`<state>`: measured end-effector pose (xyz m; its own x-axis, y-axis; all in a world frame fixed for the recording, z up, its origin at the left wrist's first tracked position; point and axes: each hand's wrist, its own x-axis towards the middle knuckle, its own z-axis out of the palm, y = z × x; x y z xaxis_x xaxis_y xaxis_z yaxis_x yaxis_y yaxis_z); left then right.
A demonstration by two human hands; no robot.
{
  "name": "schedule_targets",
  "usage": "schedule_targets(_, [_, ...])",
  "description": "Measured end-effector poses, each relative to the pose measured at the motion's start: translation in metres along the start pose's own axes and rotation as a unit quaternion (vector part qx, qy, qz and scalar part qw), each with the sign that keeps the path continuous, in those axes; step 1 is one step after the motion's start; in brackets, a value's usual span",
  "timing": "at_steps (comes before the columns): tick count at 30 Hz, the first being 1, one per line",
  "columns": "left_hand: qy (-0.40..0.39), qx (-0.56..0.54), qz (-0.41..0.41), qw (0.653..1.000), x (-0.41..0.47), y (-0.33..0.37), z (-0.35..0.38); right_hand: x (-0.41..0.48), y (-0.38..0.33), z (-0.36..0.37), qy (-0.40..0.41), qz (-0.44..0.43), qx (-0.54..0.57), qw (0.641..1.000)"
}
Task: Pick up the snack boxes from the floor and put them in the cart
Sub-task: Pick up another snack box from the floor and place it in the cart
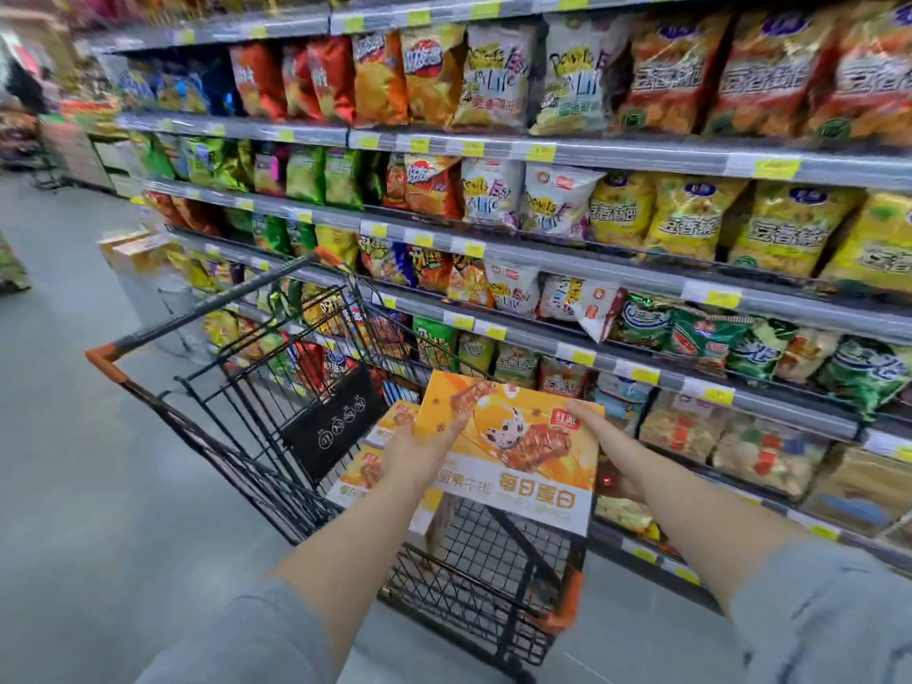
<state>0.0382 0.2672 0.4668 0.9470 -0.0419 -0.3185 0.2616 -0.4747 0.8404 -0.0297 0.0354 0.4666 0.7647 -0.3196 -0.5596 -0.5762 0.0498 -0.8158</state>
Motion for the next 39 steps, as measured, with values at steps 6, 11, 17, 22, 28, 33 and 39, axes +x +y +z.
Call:
schedule_targets(6, [-0.007, -0.007, -0.023, 1.0, 0.072, 0.008, -0.006, 0.11, -0.003, 0.012, 0.025, 0.044, 0.021, 0.999])
schedule_targets(11, [-0.008, 0.014, -0.036, 0.999, 0.142, -0.006, -0.001, 0.145, -0.023, 0.035, 0.007, 0.066, 0.036, 0.997])
schedule_targets(17, [-0.022, 0.001, -0.074, 0.997, 0.194, -0.028, 0.002, 0.192, -0.021, 0.065, 0.002, 0.087, 0.047, 0.995])
schedule_targets(22, [-0.039, 0.0, -0.11, 0.993, 0.254, -0.06, 0.008, 0.296, 0.037, 0.068, 0.006, 0.121, 0.048, 0.992])
schedule_targets(28, [-0.064, 0.022, -0.131, 0.989, 0.316, -0.071, 0.004, 0.26, -0.038, 0.12, 0.014, 0.135, 0.047, 0.99])
schedule_targets(33, [-0.061, 0.037, -0.137, 0.988, 0.362, -0.082, 0.005, 0.304, -0.034, 0.143, 0.03, 0.162, 0.064, 0.984])
schedule_targets(39, [-0.083, 0.137, -0.161, 0.974, 0.413, -0.095, 0.008, 0.347, -0.019, 0.156, 0.017, 0.182, 0.03, 0.983])
